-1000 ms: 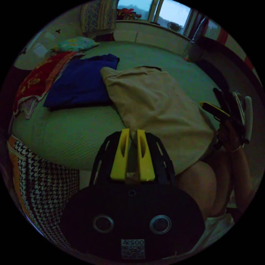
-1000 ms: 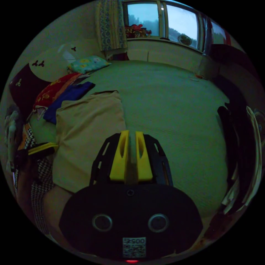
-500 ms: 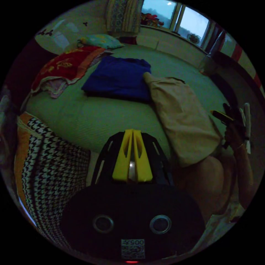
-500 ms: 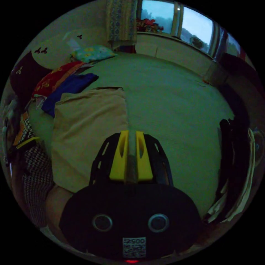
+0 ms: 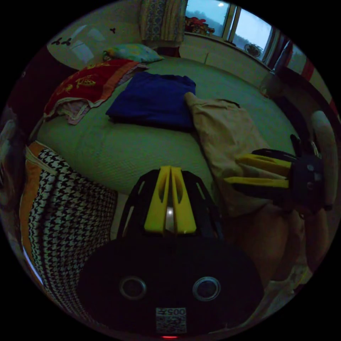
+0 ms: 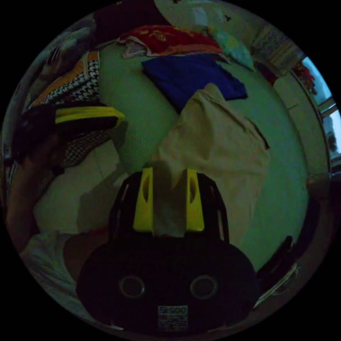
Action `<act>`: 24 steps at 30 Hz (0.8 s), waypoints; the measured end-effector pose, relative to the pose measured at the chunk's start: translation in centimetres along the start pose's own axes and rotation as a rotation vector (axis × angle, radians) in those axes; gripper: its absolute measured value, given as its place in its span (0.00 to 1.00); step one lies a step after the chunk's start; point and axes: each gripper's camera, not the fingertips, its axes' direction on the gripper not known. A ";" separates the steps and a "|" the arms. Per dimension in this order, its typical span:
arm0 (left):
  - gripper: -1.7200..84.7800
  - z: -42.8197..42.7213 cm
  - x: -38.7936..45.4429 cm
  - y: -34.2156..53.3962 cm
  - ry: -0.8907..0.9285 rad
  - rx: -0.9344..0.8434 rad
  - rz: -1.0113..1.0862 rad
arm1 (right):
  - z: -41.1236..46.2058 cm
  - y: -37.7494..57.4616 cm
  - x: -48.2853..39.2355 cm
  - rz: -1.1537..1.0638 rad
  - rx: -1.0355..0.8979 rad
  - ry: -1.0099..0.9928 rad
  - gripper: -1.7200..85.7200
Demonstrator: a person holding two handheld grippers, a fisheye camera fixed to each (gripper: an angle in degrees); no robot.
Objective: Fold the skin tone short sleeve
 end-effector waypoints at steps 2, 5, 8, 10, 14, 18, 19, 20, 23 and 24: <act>0.01 0.1 -0.1 -0.2 0.008 -0.001 -0.007 | -0.2 -0.4 0.8 0.008 0.001 -0.045 0.14; 0.02 0.5 0.2 -0.7 0.008 -0.003 -0.009 | 0.4 -0.6 1.2 -0.027 -0.015 0.038 0.10; 0.02 0.7 0.6 -1.3 -0.012 -0.001 -0.004 | -0.1 0.4 2.8 -0.012 0.018 0.049 0.05; 0.03 0.7 0.7 -1.8 -0.020 0.008 -0.006 | -1.7 1.9 5.6 0.070 0.093 -0.032 0.02; 0.08 1.0 0.7 -3.0 0.012 0.014 -0.039 | -4.0 4.8 10.9 0.211 0.185 -0.197 0.01; 0.12 1.6 1.7 -4.3 0.031 0.016 -0.057 | -6.9 8.7 17.1 0.333 0.279 -0.296 0.01; 0.12 1.7 2.0 -4.5 0.028 0.013 -0.056 | -7.6 9.9 18.8 0.357 0.305 -0.317 0.01; 0.12 1.9 2.6 -5.0 0.024 0.007 -0.049 | -8.0 10.5 19.6 0.370 0.318 -0.325 0.01; 0.13 2.5 4.4 -6.3 0.026 0.004 -0.034 | -9.7 13.8 24.1 0.446 0.371 -0.326 0.01; 0.13 2.7 5.3 -6.9 0.034 0.006 -0.025 | -10.5 15.1 25.9 0.468 0.389 -0.310 0.01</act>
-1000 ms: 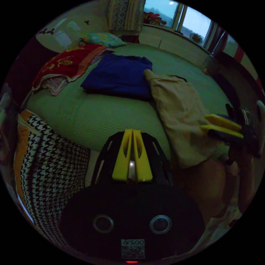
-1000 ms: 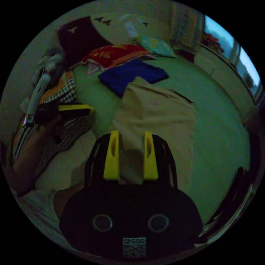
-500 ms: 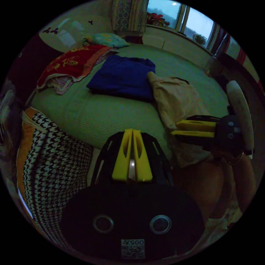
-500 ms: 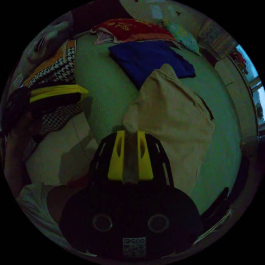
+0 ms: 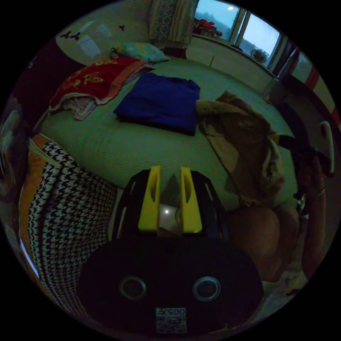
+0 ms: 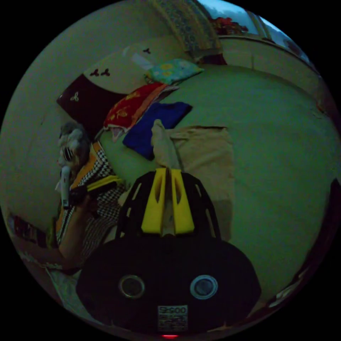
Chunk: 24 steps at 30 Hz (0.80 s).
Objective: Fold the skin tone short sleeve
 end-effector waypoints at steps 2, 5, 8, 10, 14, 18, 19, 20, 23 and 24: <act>0.13 0.4 1.5 -0.9 0.017 0.003 0.018 | -2.6 0.0 2.6 0.015 0.041 0.042 0.01; 0.13 1.2 4.6 -2.7 0.050 0.014 0.067 | -7.2 0.0 7.4 0.058 0.089 0.151 0.01; 0.13 2.4 8.1 -4.8 0.057 0.014 0.125 | -11.9 0.3 13.0 0.124 0.124 0.315 0.01; 0.14 3.2 10.2 -6.1 0.073 0.020 0.151 | -15.1 0.7 17.9 0.219 0.137 0.446 0.01; 0.14 5.6 14.6 -9.5 0.089 0.014 0.176 | -17.7 1.9 25.1 0.404 0.081 0.663 0.01; 0.16 8.0 17.9 -12.8 0.080 -0.007 0.164 | -19.0 3.3 28.0 0.362 0.035 0.578 0.05; 0.17 8.3 18.3 -13.2 0.077 -0.011 0.162 | -18.9 3.6 27.7 0.290 0.036 0.525 0.07; 0.17 9.0 19.1 -13.9 0.071 -0.029 0.161 | -18.7 3.8 27.6 0.257 0.025 0.508 0.08; 0.20 11.1 20.9 -15.3 0.101 -0.103 0.165 | -16.3 4.3 27.3 0.132 -0.089 0.519 0.12; 0.21 11.9 21.7 -15.8 0.101 -0.116 0.167 | -15.0 4.4 27.7 0.096 -0.147 0.582 0.13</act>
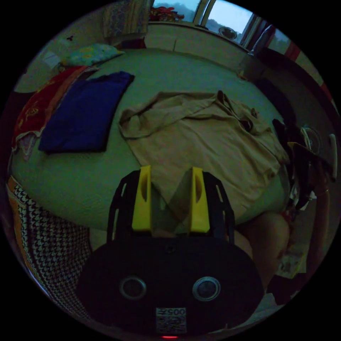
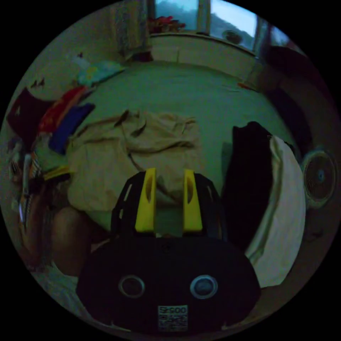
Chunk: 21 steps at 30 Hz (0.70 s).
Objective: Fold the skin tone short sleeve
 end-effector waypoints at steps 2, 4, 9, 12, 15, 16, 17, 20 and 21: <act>0.20 0.7 0.9 -1.2 -0.020 0.012 0.003 | 2.1 -0.3 0.3 -0.001 -0.056 0.081 0.12; 0.18 1.2 1.9 -2.7 -0.031 0.009 0.022 | 4.1 -0.7 1.6 0.013 -0.079 0.104 0.10; 0.09 1.6 4.8 -7.7 -0.060 -0.013 0.118 | 3.8 -1.4 4.3 -0.002 -0.113 0.077 0.03; 0.09 0.6 5.3 -10.2 -0.094 0.021 0.130 | 3.3 -0.8 5.6 -0.021 -0.178 -0.006 0.02; 0.09 0.8 5.1 -12.5 -0.068 -0.031 0.115 | 3.1 0.4 6.5 -0.045 -0.210 -0.042 0.03; 0.09 0.9 5.1 -12.9 -0.072 -0.043 0.111 | 3.0 0.7 6.9 -0.062 -0.213 -0.039 0.03; 0.10 1.1 5.0 -13.4 -0.106 -0.045 0.098 | 2.9 0.7 7.1 -0.070 -0.215 -0.040 0.04; 0.11 0.5 4.6 -14.4 -0.157 0.005 0.053 | 1.9 0.2 9.4 -0.061 -0.196 -0.086 0.08; 0.12 0.0 4.4 -15.1 -0.127 0.046 0.042 | 1.1 -0.3 10.5 -0.055 -0.138 -0.091 0.10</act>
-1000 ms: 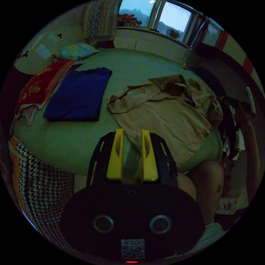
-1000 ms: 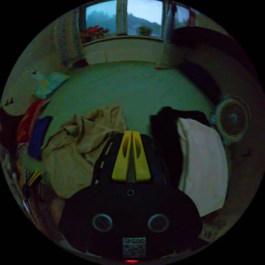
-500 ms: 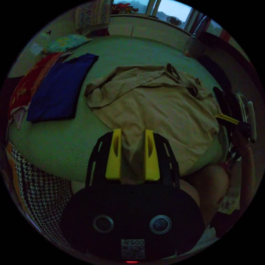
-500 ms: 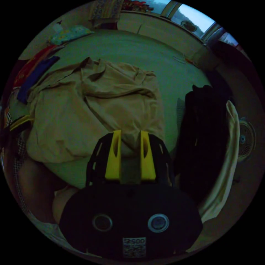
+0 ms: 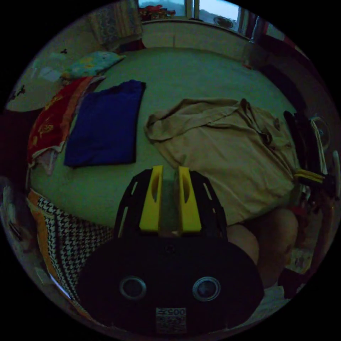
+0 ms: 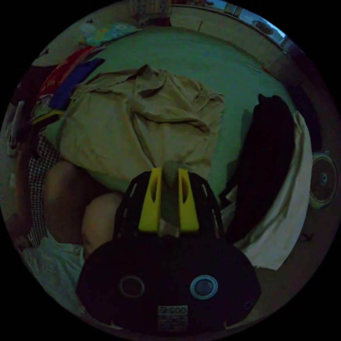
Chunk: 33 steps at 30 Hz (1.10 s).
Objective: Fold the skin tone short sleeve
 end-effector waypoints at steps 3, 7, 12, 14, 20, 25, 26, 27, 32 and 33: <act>0.15 -0.6 -0.1 -3.1 0.101 0.108 0.014 | -1.8 -2.1 2.5 0.021 0.143 0.021 0.14; 0.17 0.7 1.3 -9.1 0.103 0.140 0.072 | -1.0 -7.7 5.6 0.065 0.186 0.063 0.16; 0.08 5.6 4.6 -16.5 0.024 0.036 0.135 | 4.0 -13.1 8.6 0.136 0.057 0.012 0.13; 0.05 7.3 5.6 -17.8 -0.003 -0.029 0.157 | 5.5 -13.7 9.1 0.150 0.017 0.087 0.10; 0.03 7.3 6.0 -23.3 -0.049 0.063 0.171 | 4.0 -16.3 12.5 0.198 0.160 0.132 0.01; 0.03 5.9 6.2 -31.8 -0.178 0.184 0.127 | 2.2 -21.8 18.2 0.370 0.171 0.070 0.01; 0.03 5.6 6.2 -33.3 -0.218 0.190 0.128 | 2.1 -22.0 18.4 0.378 0.175 0.010 0.02; 0.03 5.5 6.0 -34.6 -0.205 0.143 0.113 | 1.7 -22.0 18.2 0.351 0.208 -0.078 0.02; 0.06 4.8 4.3 -33.6 0.019 0.115 0.117 | 0.7 -18.2 12.5 0.042 0.279 -0.026 0.09; 0.08 4.8 3.7 -32.6 0.066 0.092 0.130 | 0.5 -16.9 11.3 -0.006 0.283 0.006 0.11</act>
